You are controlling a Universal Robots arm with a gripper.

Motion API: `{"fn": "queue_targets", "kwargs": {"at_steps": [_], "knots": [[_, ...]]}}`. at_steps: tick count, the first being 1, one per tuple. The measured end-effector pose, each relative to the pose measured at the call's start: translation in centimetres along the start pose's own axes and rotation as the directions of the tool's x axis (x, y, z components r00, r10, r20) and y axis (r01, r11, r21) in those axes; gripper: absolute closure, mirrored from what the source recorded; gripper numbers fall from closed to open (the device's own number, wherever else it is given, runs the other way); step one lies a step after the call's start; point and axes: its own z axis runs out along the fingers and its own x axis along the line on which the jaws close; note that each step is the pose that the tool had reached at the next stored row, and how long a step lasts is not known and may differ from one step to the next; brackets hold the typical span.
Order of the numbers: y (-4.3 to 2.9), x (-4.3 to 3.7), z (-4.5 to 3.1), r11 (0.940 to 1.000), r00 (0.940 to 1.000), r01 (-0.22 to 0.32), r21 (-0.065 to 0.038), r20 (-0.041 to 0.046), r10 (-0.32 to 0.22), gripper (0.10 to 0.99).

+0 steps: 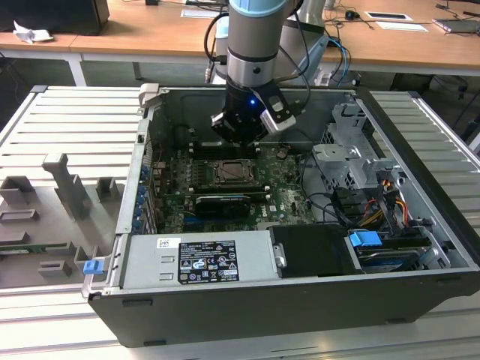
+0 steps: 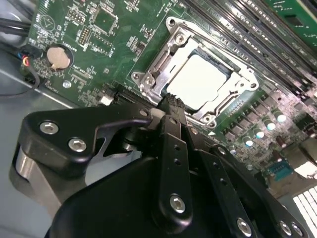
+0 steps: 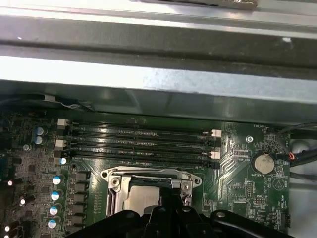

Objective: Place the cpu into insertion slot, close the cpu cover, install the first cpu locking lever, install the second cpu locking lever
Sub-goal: 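Install the second cpu locking lever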

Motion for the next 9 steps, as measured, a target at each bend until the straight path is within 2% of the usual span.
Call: {"fn": "queue_targets", "kwargs": {"at_steps": [5, 9], "knots": [[-0.48, 0.03, -0.04, 1.0, 1.0, -0.001, 0.0, 0.0001, 0.001, 0.98], [-1.32, 0.09, -0.09, 1.0, 1.0, -0.001, 0.0, 0.0001, 0.001, 0.98]]}}
